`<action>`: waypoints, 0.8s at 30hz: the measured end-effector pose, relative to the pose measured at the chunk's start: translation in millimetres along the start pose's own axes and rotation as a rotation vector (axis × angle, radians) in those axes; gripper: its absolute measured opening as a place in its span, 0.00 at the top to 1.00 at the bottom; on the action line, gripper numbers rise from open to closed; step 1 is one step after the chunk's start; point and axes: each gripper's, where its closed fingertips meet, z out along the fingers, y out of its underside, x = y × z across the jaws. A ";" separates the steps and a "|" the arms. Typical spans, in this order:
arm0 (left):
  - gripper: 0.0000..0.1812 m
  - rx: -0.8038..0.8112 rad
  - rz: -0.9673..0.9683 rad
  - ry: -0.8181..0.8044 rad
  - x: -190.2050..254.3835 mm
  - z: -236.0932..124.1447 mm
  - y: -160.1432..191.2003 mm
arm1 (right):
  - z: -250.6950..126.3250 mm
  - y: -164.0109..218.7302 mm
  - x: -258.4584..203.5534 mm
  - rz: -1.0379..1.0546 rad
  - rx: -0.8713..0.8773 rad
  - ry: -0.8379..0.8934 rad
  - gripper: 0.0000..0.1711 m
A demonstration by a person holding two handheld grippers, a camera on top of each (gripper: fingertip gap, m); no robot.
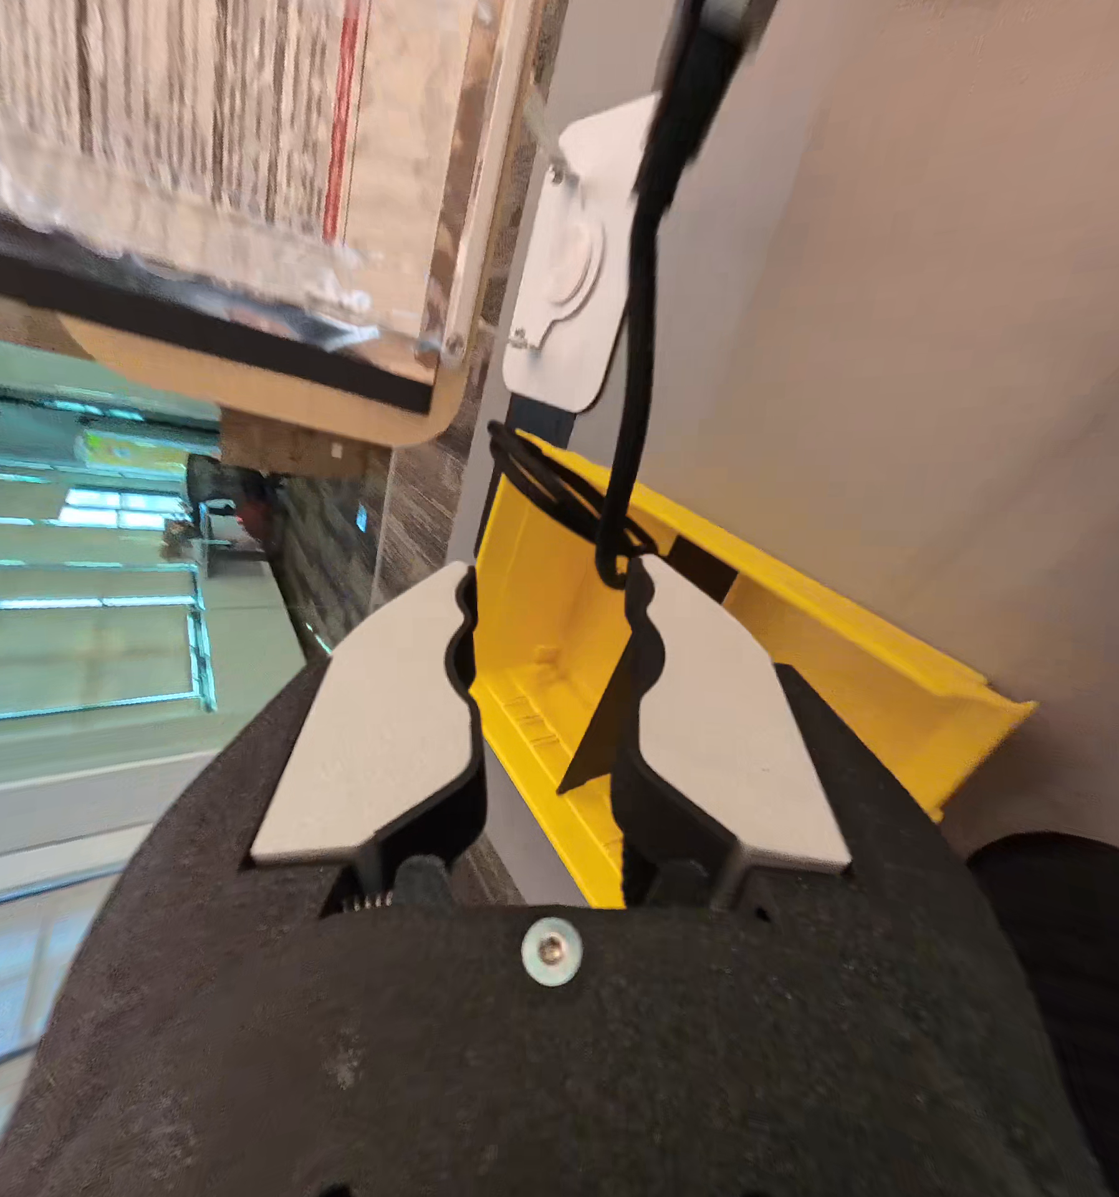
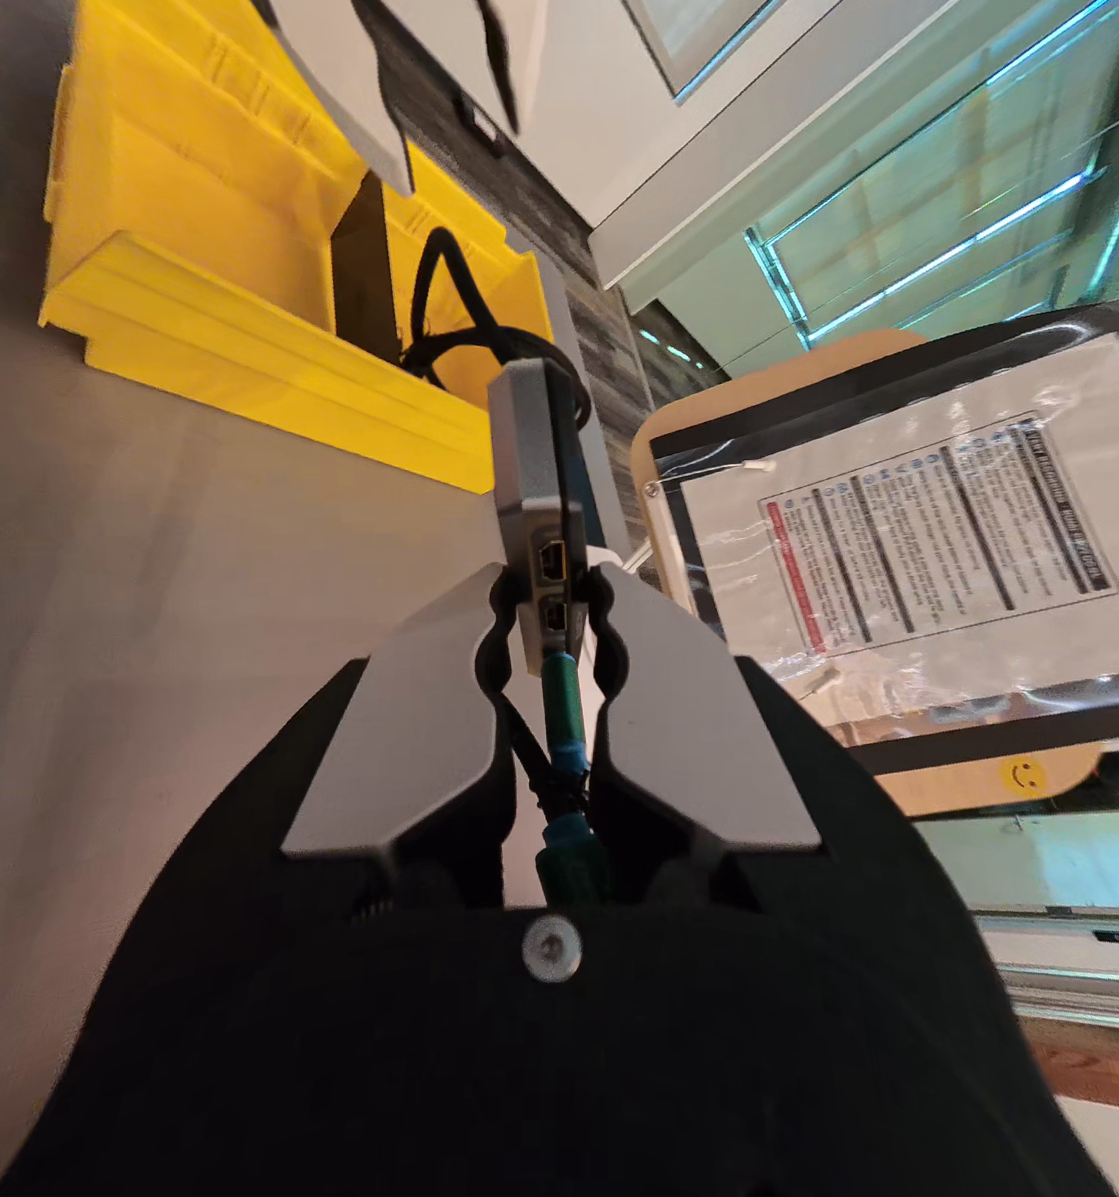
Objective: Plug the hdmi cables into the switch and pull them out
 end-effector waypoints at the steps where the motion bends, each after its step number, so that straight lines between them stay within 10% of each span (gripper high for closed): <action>1: 0.76 -0.025 -0.029 0.029 -0.7 7.7 10.6 | -2.5 -2.1 3.1 0.010 0.012 0.011 0.87; 12: 0.76 -0.046 -0.169 0.145 1.0 58.1 39.0 | -44.1 -18.1 48.0 0.036 0.098 0.195 0.87; 24: 0.79 0.430 -0.183 0.007 -10.3 -0.6 -74.6 | -80.9 19.6 65.5 -0.041 -0.218 0.233 0.87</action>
